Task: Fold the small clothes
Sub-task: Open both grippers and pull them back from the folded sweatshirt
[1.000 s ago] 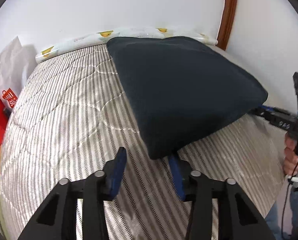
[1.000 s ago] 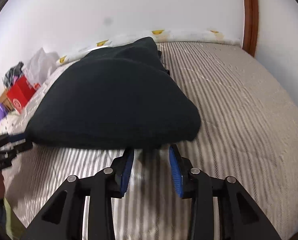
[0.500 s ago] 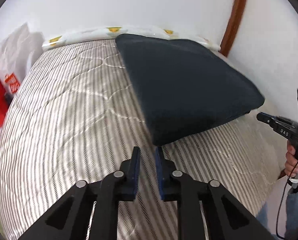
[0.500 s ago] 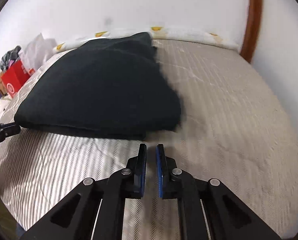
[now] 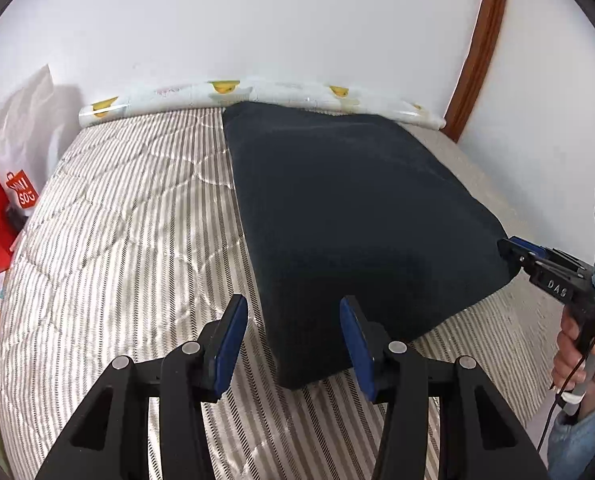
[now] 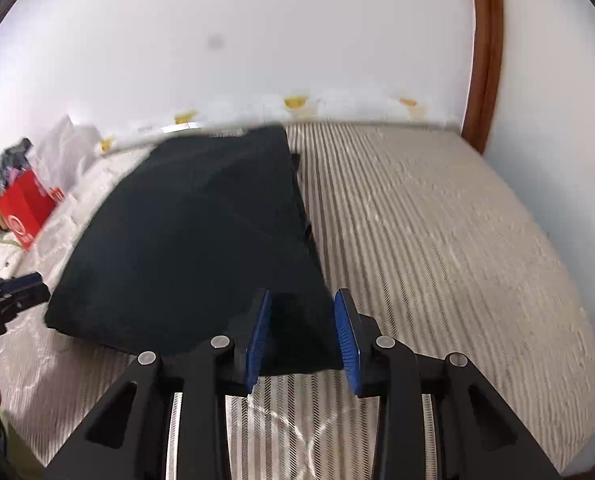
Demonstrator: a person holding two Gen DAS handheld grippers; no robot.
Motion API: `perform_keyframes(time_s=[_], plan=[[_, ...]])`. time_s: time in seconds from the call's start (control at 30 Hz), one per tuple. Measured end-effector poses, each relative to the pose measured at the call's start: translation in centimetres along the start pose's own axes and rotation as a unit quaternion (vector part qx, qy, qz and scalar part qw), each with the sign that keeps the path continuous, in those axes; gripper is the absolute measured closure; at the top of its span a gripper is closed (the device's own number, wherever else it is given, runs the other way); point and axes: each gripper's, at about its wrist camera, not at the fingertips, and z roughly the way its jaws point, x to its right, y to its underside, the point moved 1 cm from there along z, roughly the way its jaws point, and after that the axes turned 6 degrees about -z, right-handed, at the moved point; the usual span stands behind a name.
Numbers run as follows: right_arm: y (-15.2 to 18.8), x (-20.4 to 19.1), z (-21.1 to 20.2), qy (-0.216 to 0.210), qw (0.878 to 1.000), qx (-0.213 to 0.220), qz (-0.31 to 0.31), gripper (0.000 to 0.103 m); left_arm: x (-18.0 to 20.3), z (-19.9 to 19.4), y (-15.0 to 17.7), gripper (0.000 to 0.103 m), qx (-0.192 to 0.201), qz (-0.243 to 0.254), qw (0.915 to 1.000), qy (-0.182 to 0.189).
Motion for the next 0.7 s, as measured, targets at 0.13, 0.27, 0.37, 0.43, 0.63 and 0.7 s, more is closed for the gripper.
perform_keyframes(time_s=[0.13,0.27,0.37,0.43,0.63,0.7], plan=[[0.4,0.3,0.2,0.003,1.0,0.002,0.005,0.071,-0.3,0.2,0.5,0.057,-0.006,-0.017,0.9998,0.009],[0.2,0.8,0.7,0.007,1.0,-0.009,0.013,0.071,-0.4,0.1,0.6,0.056,-0.007,-0.022,0.9997,0.006],[0.4,0.7,0.4,0.012,1.0,-0.01,0.016,0.071,-0.3,-0.2,0.9,0.056,-0.007,-0.022,0.9997,0.001],[0.5,0.4,0.0,0.017,1.0,-0.014,0.017,0.071,-0.4,-0.3,1.2,0.056,-0.012,-0.025,0.9996,0.0],[2.2,0.6,-2.2,0.02,0.998,-0.035,0.038,0.069,-0.6,-2.3,2.7,0.057,-0.022,-0.031,0.9992,-0.009],[2.7,0.6,-3.6,0.021,0.998,-0.032,0.043,0.068,-0.4,-3.8,2.9,0.057,-0.009,-0.03,0.9994,-0.013]])
